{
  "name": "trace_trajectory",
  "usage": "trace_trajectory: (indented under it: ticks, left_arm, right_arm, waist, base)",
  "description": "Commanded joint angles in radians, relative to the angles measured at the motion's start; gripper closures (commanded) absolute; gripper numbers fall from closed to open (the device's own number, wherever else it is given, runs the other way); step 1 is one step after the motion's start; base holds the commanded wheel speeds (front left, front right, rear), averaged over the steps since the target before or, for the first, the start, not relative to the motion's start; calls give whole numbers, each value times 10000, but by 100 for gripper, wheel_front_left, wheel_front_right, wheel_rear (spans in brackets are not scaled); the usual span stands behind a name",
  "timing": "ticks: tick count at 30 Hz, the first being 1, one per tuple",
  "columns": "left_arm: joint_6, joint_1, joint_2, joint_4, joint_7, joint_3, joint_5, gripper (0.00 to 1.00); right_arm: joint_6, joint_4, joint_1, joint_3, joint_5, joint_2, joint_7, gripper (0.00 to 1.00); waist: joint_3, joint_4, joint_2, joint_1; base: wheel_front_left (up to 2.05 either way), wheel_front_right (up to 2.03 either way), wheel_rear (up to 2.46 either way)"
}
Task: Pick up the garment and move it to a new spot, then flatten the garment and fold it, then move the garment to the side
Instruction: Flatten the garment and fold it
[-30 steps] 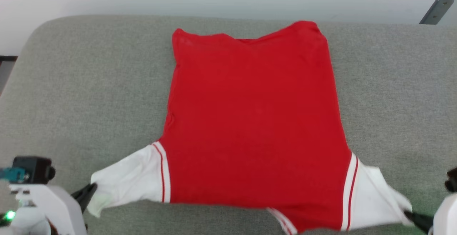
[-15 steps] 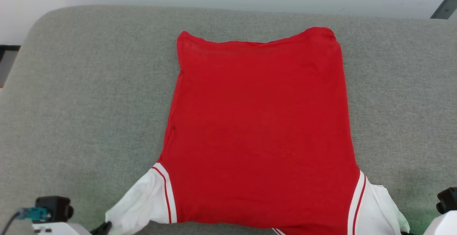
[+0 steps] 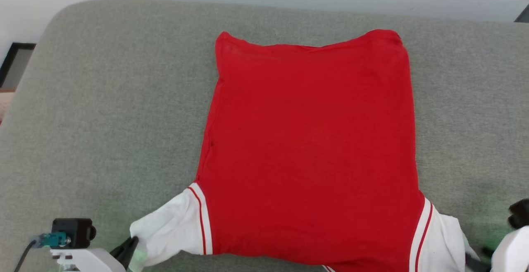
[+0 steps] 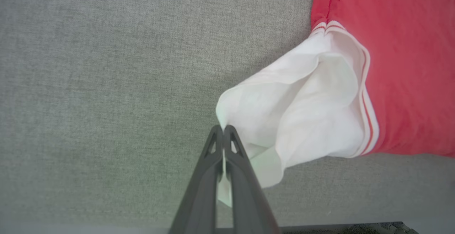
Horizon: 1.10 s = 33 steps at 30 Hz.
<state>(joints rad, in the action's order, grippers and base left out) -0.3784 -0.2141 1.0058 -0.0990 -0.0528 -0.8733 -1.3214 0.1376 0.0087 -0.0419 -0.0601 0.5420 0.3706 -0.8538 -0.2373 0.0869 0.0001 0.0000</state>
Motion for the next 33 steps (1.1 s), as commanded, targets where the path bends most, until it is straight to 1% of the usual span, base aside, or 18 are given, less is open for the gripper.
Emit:
trace_trajectory:
  ticks: [1,4,6,8,11,13,16,20,24,27,33]
  left_arm:
    - [38,-100,-91,66,-97,0,131,100]
    - [78,-222,-188,116,-246,17,259,100]
    - [117,-304,-262,133,-279,12,342,100]
    - [151,-415,-365,170,-315,15,441,100]
    - [249,-663,-545,204,-306,-28,569,100]
    - [311,-841,-683,268,-259,-70,687,100]
    - [458,-1160,-919,351,-198,-137,856,100]
    - [677,-1602,-1230,499,-102,-236,1100,100]
    - [926,-2028,-1602,689,-25,-340,1272,100]
    - [1164,-2340,-1892,879,25,-429,1390,100]
    - [1629,-2885,-2502,1388,108,-610,1585,100]
  right_arm:
    - [-123,-111,257,-265,-58,188,-89,0]
    - [-80,-1249,306,-619,225,247,-515,0]
    - [-77,-1988,554,-901,338,159,-705,0]
    - [-77,-2592,1012,-1117,168,200,-697,0]
    - [-77,-2943,2014,-1088,-250,205,-242,0]
    - [-77,-2735,2770,-866,-553,211,220,0]
    - [-77,-1905,4035,-520,-995,279,1040,0]
    - [-77,-204,5661,52,-1429,412,2115,0]
    - [-77,1687,7163,514,-1639,544,2592,0]
    - [-77,3114,8178,839,-1705,606,2391,0]
    - [-77,5652,9961,1042,-1924,669,1630,0]
  waist:
    - [-25,34,-1,0]
    - [-92,88,-1,0]
    - [-169,134,-1,0]
    - [-287,193,-1,0]
    - [-527,345,-1,0]
    - [-682,469,-1,0]
    - [-935,709,-1,0]
    - [-1274,1082,-1,0]
    - [-1683,1510,-1,0]
    - [-1988,1847,-1,0]
    - [-2466,2489,-1,0]
  base:
    - [0,0,0]
    - [0,0,0]
    - [0,0,0]
    - [0,0,0]
    - [0,0,0]
    - [0,0,0]
    - [0,0,0]
    - [0,0,0]
    - [0,0,0]
    - [0,0,0]
    - [0,0,0]
